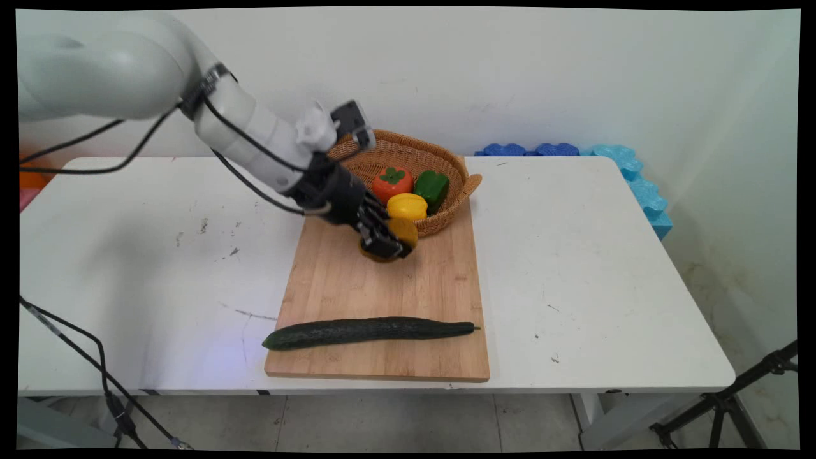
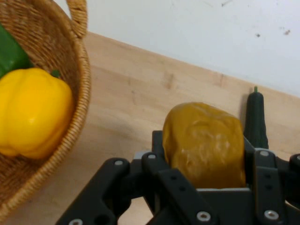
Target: Place the picked object on the cutting board
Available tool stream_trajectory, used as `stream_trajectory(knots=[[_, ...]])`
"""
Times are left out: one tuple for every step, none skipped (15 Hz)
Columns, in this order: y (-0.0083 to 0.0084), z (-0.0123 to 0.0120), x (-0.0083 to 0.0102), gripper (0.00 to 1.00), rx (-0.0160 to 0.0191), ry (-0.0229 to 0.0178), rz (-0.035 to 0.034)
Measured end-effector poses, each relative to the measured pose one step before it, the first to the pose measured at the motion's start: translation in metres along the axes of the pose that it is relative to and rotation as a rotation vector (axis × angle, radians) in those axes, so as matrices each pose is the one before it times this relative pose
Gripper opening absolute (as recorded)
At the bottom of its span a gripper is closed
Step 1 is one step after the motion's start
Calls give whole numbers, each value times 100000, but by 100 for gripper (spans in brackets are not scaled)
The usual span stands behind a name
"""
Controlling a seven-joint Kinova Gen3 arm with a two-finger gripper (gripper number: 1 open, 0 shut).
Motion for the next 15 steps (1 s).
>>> stream_trajectory(knots=[[178,875,-427,0,-136,-951,584],[137,825,-428,0,-48,-909,560],[77,670,-344,0,63,-670,548],[58,725,-378,0,225,-636,559],[49,655,-373,0,255,-561,520],[48,556,-235,0,131,-399,642],[21,339,-175,0,185,-226,398],[24,467,-269,0,331,-334,529],[7,298,-150,0,268,-137,374],[13,423,-211,0,365,-187,498],[2,262,-120,0,229,-43,305],[0,373,-167,0,338,-39,445],[1,230,-97,0,185,0,267],[0,323,-125,0,257,11,382],[-1,198,-74,0,149,40,212]])
